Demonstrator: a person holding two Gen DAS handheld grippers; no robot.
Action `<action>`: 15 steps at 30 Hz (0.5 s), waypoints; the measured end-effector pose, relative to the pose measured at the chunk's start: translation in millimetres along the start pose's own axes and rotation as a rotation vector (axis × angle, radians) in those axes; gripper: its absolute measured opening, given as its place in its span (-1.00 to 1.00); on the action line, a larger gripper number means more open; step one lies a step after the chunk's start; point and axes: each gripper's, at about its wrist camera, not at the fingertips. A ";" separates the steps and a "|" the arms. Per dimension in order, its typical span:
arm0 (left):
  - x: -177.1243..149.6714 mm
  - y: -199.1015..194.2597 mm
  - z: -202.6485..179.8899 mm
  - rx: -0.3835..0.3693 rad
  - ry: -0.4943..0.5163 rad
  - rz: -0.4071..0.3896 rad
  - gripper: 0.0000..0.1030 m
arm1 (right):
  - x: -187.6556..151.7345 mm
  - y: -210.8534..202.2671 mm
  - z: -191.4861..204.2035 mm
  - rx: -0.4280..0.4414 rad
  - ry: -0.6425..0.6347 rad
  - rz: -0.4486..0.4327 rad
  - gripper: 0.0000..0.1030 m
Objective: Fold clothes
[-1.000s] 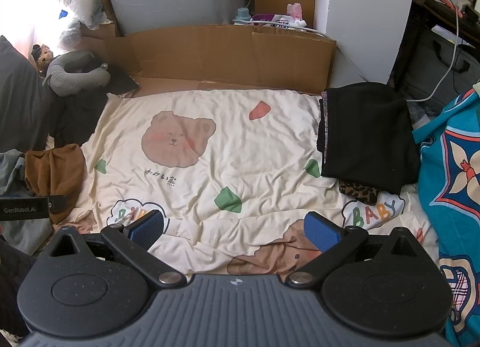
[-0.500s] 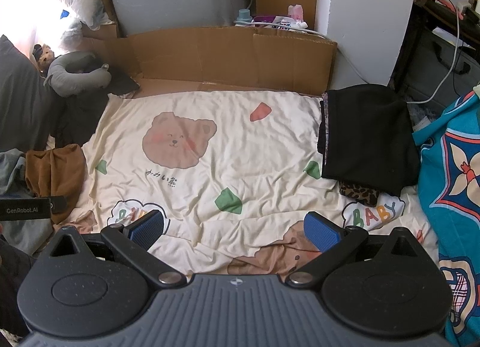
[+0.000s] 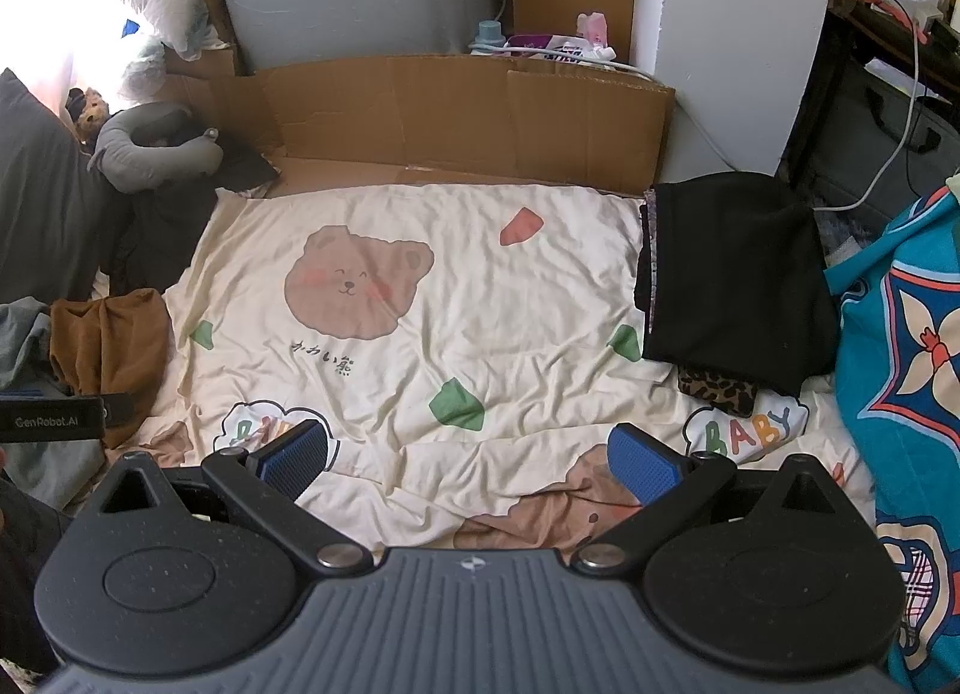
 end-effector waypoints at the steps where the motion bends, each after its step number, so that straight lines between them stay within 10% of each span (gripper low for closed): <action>1: -0.4 0.0 -0.9 0.002 -0.001 0.001 1.00 | -0.1 -0.1 0.6 -0.001 0.000 0.000 0.99; 15: 9.7 -3.1 -1.4 -0.011 -0.037 0.007 1.00 | 3.9 -0.4 3.0 0.015 -0.014 0.001 0.99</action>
Point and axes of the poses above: each gripper's, at about its wrist camera, not at the fingertips, and y roughly the way its jaws point, z to its left, x to its top, and after that the axes turned 10 degrees about x, right-handed
